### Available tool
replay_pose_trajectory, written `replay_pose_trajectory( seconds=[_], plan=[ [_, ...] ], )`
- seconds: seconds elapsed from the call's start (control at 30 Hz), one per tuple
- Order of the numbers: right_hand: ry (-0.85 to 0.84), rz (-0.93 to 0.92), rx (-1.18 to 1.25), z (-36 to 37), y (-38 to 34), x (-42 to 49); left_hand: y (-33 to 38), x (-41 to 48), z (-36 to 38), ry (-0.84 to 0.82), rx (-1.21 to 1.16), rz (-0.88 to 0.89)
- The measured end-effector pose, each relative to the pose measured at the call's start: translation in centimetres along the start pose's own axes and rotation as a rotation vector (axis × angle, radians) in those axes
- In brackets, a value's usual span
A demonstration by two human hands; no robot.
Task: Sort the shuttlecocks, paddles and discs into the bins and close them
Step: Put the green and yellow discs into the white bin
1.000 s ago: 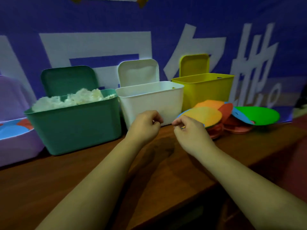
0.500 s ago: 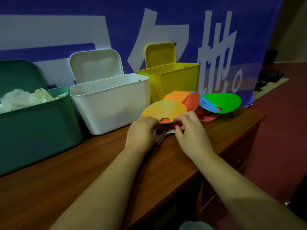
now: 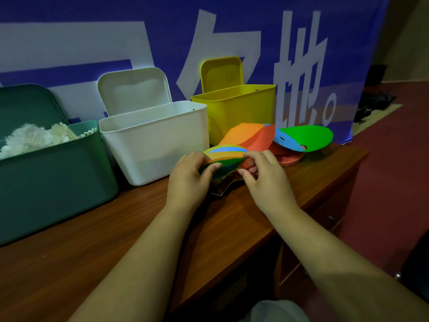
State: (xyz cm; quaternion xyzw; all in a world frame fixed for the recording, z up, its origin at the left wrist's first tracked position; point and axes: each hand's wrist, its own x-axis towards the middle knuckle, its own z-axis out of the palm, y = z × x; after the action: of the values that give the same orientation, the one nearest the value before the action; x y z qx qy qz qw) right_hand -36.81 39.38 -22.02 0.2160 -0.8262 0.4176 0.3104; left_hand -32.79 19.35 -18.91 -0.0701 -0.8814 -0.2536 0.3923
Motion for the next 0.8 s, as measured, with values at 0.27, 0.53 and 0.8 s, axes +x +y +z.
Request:
replay_pose_trajectory(
  seconds=[0.27, 0.53, 0.8],
  plan=[
    [-0.096, -0.118, -0.105, -0.4, -0.8, -0.5, 0.6, -0.3, -0.7, 0.106, -0.116, 0.038],
    [-0.057, -0.122, 0.056, -0.7, -2.6, 1.8, 0.9, 0.8, -1.7, 0.185, -0.219, 0.034],
    [-0.063, -0.229, 0.121, -1.2, -7.8, 10.2, 1.0, 4.6, -7.2, 0.316, -0.278, 0.040]
  ],
)
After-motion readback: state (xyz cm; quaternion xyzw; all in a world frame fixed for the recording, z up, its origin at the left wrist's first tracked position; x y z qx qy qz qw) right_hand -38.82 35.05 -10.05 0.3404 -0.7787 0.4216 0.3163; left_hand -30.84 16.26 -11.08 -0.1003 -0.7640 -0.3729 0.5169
